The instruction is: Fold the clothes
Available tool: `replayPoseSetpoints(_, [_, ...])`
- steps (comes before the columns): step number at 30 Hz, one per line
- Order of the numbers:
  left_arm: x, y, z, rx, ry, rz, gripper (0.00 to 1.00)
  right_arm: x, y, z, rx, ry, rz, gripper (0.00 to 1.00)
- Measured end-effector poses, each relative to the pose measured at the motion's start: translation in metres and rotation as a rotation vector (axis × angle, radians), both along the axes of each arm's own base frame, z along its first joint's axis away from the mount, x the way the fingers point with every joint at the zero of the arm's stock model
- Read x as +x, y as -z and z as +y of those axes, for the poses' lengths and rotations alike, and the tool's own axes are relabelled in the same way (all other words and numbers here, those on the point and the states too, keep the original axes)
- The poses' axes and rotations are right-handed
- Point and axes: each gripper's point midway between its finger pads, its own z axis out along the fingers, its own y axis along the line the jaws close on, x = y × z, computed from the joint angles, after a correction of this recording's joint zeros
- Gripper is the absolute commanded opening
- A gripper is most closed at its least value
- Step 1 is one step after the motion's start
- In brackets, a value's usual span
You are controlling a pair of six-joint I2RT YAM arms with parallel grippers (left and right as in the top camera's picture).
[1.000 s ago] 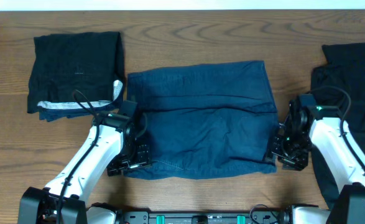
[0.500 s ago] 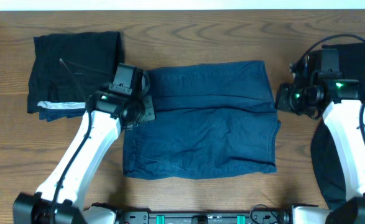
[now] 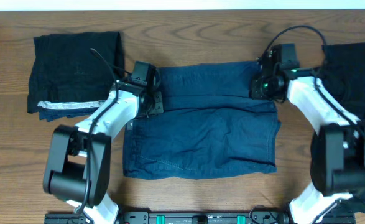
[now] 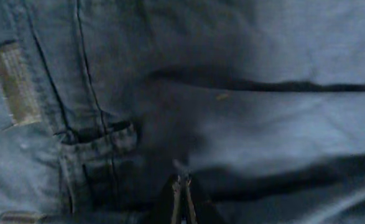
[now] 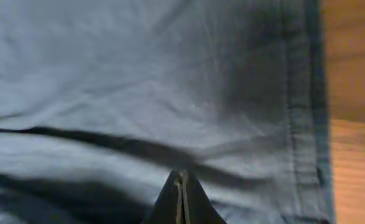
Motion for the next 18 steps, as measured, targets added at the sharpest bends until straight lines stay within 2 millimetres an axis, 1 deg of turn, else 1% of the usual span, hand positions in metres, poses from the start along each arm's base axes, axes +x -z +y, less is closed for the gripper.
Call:
replayPoseSetpoints(3, [-0.001,0.009,0.003,0.023,-0.004,0.017,0.06,-0.005,0.028,-0.001,-0.011,0.000,0.064,0.01])
replayPoseSetpoints(5, [0.000,0.016,0.004,0.030,-0.005,0.024,0.06,-0.006,0.040,0.000,-0.005,-0.003,0.090,0.01])
replayPoseSetpoints(9, [0.014,0.017,0.002,0.031,0.006,-0.026,0.06,0.015,0.041,0.002,0.001,-0.004,0.032,0.01])
replayPoseSetpoints(12, [0.033,0.017,-0.003,0.019,0.014,-0.094,0.06,0.032,0.041,0.004,0.007,-0.006,-0.030,0.01])
replayPoseSetpoints(14, [0.050,0.017,-0.007,0.006,0.015,-0.150,0.06,0.047,0.041,0.004,0.008,-0.005,-0.081,0.01])
replayPoseSetpoints(18, [0.082,0.016,-0.015,-0.021,0.014,-0.263,0.06,0.073,0.039,0.000,-0.021,0.013,-0.190,0.01])
